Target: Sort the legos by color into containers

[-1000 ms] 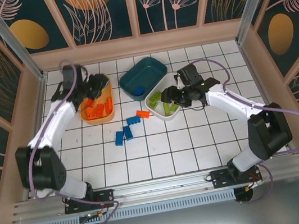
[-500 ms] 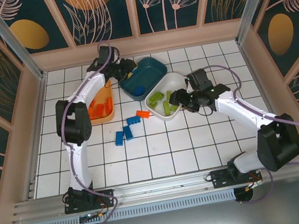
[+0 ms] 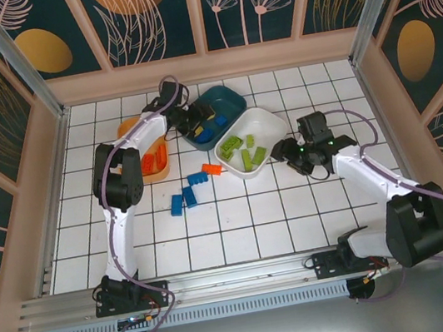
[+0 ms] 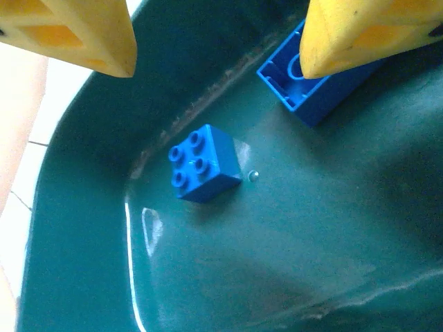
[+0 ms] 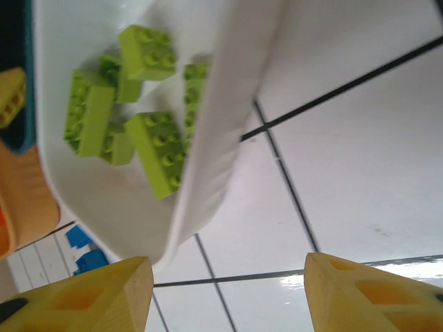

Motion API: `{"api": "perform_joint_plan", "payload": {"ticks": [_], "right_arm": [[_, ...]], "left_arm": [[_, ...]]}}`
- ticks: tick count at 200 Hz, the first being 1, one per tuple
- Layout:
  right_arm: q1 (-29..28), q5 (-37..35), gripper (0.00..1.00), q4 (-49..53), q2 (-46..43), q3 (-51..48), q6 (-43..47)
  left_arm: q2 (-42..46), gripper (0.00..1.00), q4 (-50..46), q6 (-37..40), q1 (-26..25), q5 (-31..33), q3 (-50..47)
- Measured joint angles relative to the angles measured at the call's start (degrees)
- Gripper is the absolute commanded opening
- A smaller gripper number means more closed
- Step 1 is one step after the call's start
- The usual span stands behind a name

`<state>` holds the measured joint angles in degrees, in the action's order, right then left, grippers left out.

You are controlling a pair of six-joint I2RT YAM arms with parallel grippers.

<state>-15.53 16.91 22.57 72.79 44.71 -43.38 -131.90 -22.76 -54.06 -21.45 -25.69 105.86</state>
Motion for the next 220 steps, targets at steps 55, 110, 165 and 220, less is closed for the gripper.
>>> {"api": "perform_joint_plan", "payload": {"ticks": [55, 110, 165, 220], "right_arm": [[5.14, 2.34, 0.59, -4.90, 5.99, -2.99, -0.48], [5.42, 5.09, 0.59, -10.45, 18.27, -0.44, 0.33], [6.12, 4.48, 0.60, -10.38, 26.60, 10.25, 5.51], [8.72, 2.62, 0.62, -9.88, 32.61, 17.81, 10.08]], "left_arm": [[3.30, 0.61, 0.28, -0.28, -0.83, -0.04, -8.63], [9.11, 0.60, 4.15, -3.67, -2.93, -0.92, -17.44], [13.33, 0.60, 8.28, -5.86, -3.45, -0.66, -23.39], [14.64, 0.63, 9.64, -6.69, -3.54, -0.37, -25.59]]}}
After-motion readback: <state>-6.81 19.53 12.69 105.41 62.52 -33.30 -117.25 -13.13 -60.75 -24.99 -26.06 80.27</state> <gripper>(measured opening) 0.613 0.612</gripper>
